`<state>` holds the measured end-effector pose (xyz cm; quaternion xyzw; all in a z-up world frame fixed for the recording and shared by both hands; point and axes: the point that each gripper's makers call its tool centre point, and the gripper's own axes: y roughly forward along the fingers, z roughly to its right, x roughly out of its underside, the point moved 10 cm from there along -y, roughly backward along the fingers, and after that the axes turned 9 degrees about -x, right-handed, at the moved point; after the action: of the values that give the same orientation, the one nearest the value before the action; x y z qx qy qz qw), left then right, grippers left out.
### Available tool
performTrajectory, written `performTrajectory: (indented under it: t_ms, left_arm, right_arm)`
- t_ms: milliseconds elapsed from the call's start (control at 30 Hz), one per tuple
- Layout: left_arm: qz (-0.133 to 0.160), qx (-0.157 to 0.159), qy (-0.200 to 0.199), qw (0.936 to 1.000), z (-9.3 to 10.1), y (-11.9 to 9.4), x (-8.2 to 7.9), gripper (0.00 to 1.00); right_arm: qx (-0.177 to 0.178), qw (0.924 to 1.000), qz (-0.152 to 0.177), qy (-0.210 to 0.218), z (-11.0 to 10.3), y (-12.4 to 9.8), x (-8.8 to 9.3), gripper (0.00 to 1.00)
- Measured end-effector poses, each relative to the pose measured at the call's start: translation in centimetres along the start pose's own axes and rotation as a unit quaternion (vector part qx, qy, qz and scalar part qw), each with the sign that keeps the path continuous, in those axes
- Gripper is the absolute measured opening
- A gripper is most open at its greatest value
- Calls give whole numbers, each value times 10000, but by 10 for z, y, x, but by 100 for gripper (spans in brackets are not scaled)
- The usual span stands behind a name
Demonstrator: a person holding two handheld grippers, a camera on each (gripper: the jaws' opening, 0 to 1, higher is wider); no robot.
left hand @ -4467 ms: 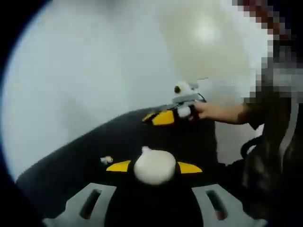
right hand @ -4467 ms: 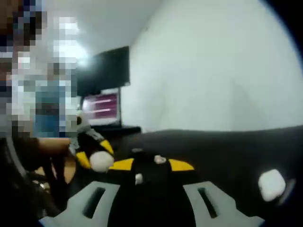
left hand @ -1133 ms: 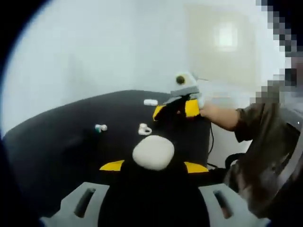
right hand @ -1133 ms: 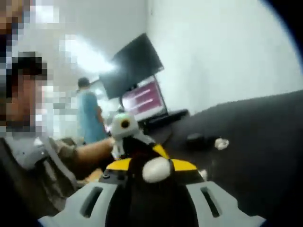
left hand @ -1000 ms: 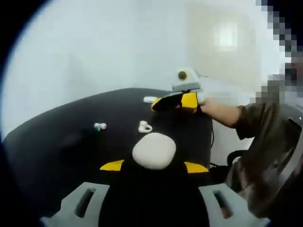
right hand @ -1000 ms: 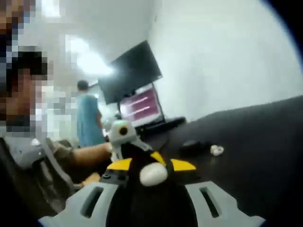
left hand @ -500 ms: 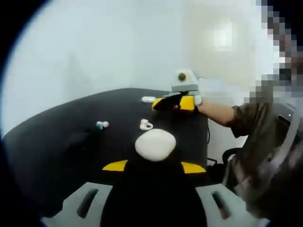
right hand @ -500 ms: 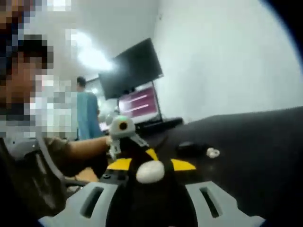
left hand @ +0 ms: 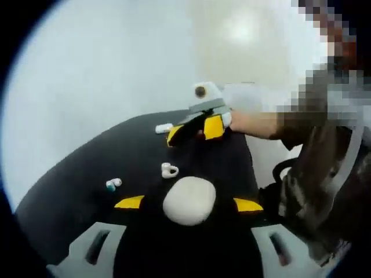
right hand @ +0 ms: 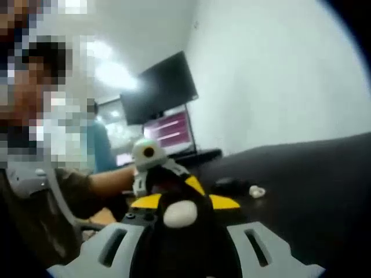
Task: Pick up three earphones and place each one into its charging case using tactile feedback, ensure that each earphone is properly inserted and securely positioned inside the case.
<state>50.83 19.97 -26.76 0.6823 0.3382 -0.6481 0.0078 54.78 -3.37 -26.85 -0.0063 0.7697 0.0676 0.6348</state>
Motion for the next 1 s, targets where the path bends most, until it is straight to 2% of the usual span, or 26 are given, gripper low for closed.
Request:
performTrajectory:
  t_ms: [33,133,167,200,233,267,333,433,533,633,733,833,900,933,1000]
  left_arm:
    - [-39,145,-33,9999,-2,2,0,51]
    - [51,282,-155,9995,-3,9,-2,46]
    - [43,279,-182,9994,-3,12,-3,43]
    - [-1,271,-198,9994,-2,15,-3,36]
    - [-56,252,-227,9994,-1,18,-2,36]
    - [33,171,-374,9991,2,20,-2,36]
    - [70,26,-301,9995,6,21,-3,36]
    - [230,-369,245,9988,16,18,-3,36]
    - [589,-834,728,9921,27,14,-1,35]
    - [947,-1217,1119,9817,35,10,2,35]
    - [1259,-1424,1604,9686,40,6,4,35]
    - [1377,-1483,1934,9600,43,5,5,35]
    - [1406,-1472,1905,9604,43,5,6,35]
    - [1427,-1478,1931,9594,43,5,6,35]
    - [1439,-1498,1863,9603,42,5,7,35]
  right_arm:
    - [-1,10000,-6,-23,0,0,0,31]
    - [-14,9999,-61,-87,0,1,1,31]
    - [-13,9999,-100,-107,0,2,1,31]
    - [-17,9998,-123,-127,0,2,2,31]
    - [-24,9998,-133,-133,0,3,2,31]
    - [-33,9998,-143,-132,0,3,2,31]
    - [-21,9998,-152,-82,1,3,2,31]
    - [55,9998,-180,53,3,3,3,31]
    - [-76,9978,-398,525,0,7,7,29]
    - [-139,9928,-842,844,-2,12,13,28]
    - [-58,9851,-1357,1059,-2,21,20,28]
    - [-85,9790,-1484,1394,-3,30,21,33]
    - [-118,9756,-1316,1753,-4,36,20,33]
    - [-41,9732,-1398,1826,-3,37,21,32]
    - [-108,9742,-1339,1813,-3,39,21,29]
